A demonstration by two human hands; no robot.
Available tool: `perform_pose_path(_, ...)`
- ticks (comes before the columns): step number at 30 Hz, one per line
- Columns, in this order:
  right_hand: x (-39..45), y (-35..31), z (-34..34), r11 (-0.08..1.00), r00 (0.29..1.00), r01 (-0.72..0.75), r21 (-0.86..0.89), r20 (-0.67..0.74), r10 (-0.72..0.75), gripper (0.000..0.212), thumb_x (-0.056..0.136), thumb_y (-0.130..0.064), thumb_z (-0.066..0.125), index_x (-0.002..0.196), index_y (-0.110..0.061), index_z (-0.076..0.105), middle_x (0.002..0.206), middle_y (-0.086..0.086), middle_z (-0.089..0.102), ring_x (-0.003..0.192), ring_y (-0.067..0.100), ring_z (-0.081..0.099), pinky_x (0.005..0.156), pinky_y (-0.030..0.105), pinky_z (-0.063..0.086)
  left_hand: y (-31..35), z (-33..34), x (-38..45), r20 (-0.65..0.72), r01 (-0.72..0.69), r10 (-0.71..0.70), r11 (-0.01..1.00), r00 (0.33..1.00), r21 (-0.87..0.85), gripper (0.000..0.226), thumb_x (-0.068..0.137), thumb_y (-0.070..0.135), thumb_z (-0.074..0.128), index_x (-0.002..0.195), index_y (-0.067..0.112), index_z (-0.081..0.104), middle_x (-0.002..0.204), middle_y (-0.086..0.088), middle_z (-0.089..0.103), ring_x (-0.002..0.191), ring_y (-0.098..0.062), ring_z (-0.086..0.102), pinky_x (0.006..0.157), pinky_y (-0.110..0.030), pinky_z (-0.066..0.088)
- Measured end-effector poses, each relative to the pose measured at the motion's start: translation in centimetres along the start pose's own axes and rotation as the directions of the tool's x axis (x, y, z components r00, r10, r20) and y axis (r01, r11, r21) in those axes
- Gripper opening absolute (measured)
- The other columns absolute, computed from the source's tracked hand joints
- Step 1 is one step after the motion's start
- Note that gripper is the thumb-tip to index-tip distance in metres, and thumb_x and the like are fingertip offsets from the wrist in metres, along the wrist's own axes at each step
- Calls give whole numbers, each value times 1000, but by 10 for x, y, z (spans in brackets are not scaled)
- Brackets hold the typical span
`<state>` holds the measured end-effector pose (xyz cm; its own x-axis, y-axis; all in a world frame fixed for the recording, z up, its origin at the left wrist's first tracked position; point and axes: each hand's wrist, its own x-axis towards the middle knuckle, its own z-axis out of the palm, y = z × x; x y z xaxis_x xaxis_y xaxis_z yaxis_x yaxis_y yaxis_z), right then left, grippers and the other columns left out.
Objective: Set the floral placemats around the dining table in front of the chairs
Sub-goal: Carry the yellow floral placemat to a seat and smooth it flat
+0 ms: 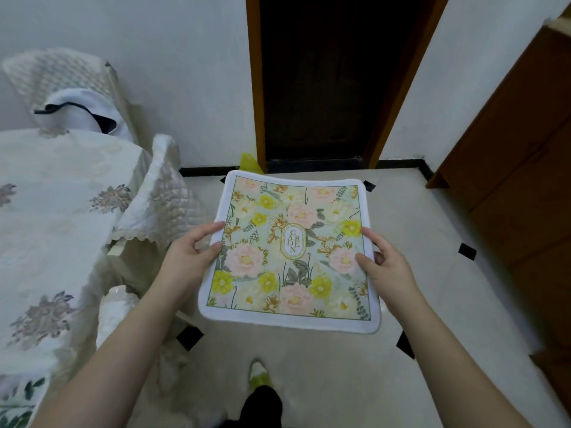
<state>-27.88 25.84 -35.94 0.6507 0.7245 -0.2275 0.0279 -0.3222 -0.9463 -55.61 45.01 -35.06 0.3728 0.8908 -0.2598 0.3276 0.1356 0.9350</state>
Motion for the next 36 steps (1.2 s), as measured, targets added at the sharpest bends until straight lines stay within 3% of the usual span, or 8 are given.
perform_pose_path(7,86,-41,48,998,998,-42,-44,40,43,46,97,-7,55,129,-40,53,104,1,72,83,18,73,73,45,61,9,-33,82,6,20,-20,995,1000,-93,39,94,6,64,114,39,70,111,-4,75,81,-27,76,73,-50,62)
perform_pose_path(12,137,-59,77,999,998,-42,-4,47,42,45,98,-6,54,134,-34,54,109,-2,70,86,15,73,72,43,62,26,-44,126,-35,11,-16,991,999,-134,36,94,4,62,121,27,68,129,6,61,74,-12,75,58,-31,62)
perform_pose_path(16,172,-66,93,999,997,-42,7,67,42,45,98,-6,54,135,-33,54,112,-1,69,89,14,72,74,44,62,36,-49,151,-68,6,-15,991,998,-132,36,95,4,62,122,26,68,133,10,58,72,-8,74,54,-24,59)
perform_pose_path(19,204,-71,104,999,993,-43,11,112,41,45,99,-6,53,133,-35,54,112,-1,70,93,16,72,75,44,61,36,-52,171,-104,23,-41,986,994,-166,35,96,3,60,124,23,67,120,20,57,69,-7,73,51,-21,57)
perform_pose_path(26,300,-81,138,1000,963,-25,-17,267,29,46,98,-5,54,132,-37,54,113,2,70,94,19,72,75,43,61,32,-57,226,-244,53,-99,981,965,-186,37,95,7,63,111,38,73,137,13,58,103,-26,71,80,-49,61)
perform_pose_path(30,357,-98,150,1000,936,-12,-8,351,14,47,97,-5,54,132,-37,55,111,0,71,92,16,72,76,43,61,41,-52,254,-327,65,-153,962,932,-264,37,96,7,62,110,39,73,123,14,66,100,-30,72,82,-51,59)
perform_pose_path(33,397,-115,160,1000,913,2,-13,407,4,48,97,-5,55,134,-36,54,112,-2,71,92,15,72,77,44,61,53,-47,271,-368,50,-168,950,914,-309,37,96,7,61,111,38,73,132,3,63,103,-32,71,83,-52,59)
perform_pose_path(36,429,-130,175,1000,883,23,-14,469,-14,48,97,-4,55,133,-36,55,115,-2,70,95,14,72,77,43,61,65,-46,281,-444,22,-190,934,876,-357,37,97,5,60,110,37,74,138,12,57,103,-31,71,82,-52,59)
